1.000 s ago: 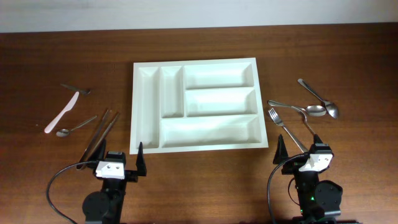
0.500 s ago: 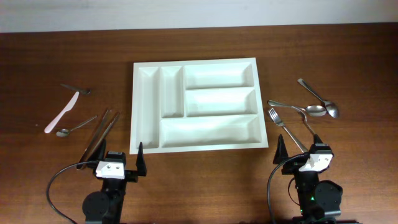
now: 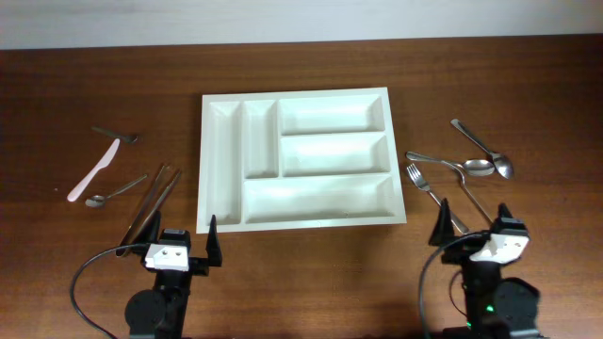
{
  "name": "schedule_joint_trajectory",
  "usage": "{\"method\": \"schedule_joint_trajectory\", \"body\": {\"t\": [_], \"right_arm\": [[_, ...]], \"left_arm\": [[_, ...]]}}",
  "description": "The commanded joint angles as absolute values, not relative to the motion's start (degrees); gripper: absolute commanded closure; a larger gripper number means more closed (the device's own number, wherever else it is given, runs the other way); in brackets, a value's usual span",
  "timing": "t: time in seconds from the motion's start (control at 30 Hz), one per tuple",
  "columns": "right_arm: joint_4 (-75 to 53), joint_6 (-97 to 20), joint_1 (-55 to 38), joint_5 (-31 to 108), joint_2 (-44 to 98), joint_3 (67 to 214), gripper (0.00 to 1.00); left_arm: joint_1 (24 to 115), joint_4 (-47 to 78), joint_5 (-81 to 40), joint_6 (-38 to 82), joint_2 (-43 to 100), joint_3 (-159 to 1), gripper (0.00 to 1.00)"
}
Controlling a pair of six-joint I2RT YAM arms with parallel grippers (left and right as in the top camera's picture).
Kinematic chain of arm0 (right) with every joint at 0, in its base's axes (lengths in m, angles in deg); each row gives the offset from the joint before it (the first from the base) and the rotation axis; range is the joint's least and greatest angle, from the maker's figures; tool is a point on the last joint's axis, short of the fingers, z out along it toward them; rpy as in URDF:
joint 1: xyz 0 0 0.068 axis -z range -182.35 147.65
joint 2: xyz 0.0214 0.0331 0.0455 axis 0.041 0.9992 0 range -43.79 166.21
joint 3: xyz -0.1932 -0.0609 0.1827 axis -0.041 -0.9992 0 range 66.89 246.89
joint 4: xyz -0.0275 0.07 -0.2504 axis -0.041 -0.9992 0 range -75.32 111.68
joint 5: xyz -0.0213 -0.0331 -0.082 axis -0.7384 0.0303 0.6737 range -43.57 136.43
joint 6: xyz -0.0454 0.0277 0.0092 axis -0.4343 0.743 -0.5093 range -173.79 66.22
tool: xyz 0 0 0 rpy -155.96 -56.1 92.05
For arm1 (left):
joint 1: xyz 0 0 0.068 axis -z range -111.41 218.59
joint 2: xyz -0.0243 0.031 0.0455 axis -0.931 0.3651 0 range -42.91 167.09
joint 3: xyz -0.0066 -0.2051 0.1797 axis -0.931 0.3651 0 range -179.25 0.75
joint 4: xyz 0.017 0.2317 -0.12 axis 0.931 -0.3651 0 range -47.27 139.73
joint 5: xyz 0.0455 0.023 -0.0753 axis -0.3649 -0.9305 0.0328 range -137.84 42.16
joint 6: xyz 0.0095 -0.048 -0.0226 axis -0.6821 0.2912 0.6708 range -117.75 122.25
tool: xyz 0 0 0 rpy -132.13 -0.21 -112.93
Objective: Pack container
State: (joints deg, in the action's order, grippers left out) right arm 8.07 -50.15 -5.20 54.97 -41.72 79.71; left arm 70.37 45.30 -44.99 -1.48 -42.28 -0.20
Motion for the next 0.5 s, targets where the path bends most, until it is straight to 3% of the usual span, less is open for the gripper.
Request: {"method": "schedule_joint_trajectory", "body": {"t": [0.0,0.17,0.27,0.47], "right_arm": [[-4.17,-50.36,-4.94,54.62,-36.83,97.7,0.01],[-27.27,-50.32,-4.94,54.49,-18.49,123.77,0.01],[-47.69,-50.36,-4.94,51.58,-1.92,141.24,0.01],[-65.83,-50.34,-4.94,46.73,18.84,158.42,0.01]], "left_arm": [[70.02,45.45,-44.6,-2.57,-42.61,0.26,0.01],[70.02,45.45,-44.6,-2.57,-42.61,0.26,0.01],[70.02,45.45,-44.6,-2.57,-42.61,0.26,0.01],[70.02,45.45,-44.6,-2.57,-42.61,0.26,0.01]]}}
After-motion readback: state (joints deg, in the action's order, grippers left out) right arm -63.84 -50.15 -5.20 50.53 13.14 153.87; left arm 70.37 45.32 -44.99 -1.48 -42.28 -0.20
